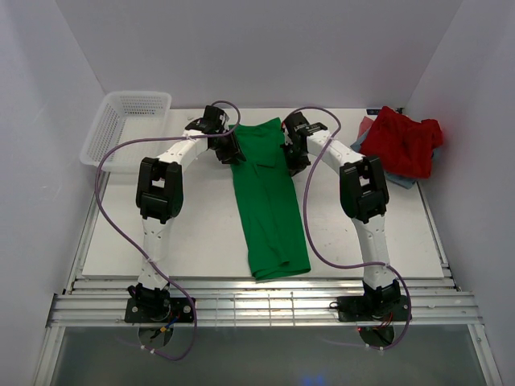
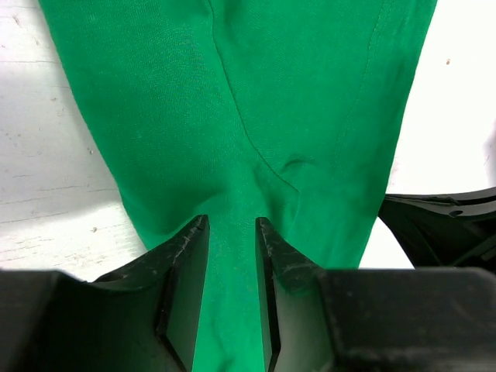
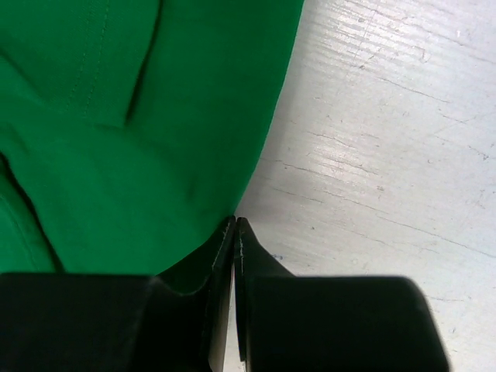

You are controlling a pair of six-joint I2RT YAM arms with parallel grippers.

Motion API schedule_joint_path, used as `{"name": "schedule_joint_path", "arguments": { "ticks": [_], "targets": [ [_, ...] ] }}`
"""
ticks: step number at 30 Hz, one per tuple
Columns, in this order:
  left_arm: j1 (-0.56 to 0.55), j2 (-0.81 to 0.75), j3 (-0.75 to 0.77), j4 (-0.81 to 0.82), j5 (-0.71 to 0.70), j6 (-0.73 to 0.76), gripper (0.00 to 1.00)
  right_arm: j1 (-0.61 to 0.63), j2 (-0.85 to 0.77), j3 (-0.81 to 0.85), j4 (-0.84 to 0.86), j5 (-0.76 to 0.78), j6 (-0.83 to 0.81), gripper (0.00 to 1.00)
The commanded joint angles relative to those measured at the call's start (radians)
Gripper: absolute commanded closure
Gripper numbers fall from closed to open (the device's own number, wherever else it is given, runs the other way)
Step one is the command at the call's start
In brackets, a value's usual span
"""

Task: Fold and stack the t-shirts
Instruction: Fold the tshirt

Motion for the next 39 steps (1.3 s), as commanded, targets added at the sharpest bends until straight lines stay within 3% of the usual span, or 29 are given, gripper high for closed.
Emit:
{"name": "schedule_joint_path", "arguments": {
  "ticks": [1, 7, 22, 32, 39],
  "targets": [
    [0.001, -0.028, -0.007, 0.002, -0.008, 0.015, 0.60, 0.000, -0.076, 0.036, 0.017, -0.008, 0.016, 0.92],
    [0.002, -0.028, -0.020, 0.002, -0.008, 0.018, 0.60, 0.000, -0.099, 0.089, -0.002, 0.047, 0.011, 0.92],
    [0.002, -0.008, -0.020, -0.010, -0.020, 0.018, 0.62, 0.000, -0.001, 0.006, 0.034, -0.158, 0.013, 0.92],
    [0.001, 0.057, -0.038, -0.007, -0.017, 0.030, 0.62, 0.009, -0.058, -0.158, 0.031, -0.135, -0.001, 0.92],
    [0.002, 0.126, 0.051, -0.004, -0.010, 0.025, 0.63, 0.030, -0.119, -0.269, 0.037, -0.172, 0.019, 0.92]
  ]
}}
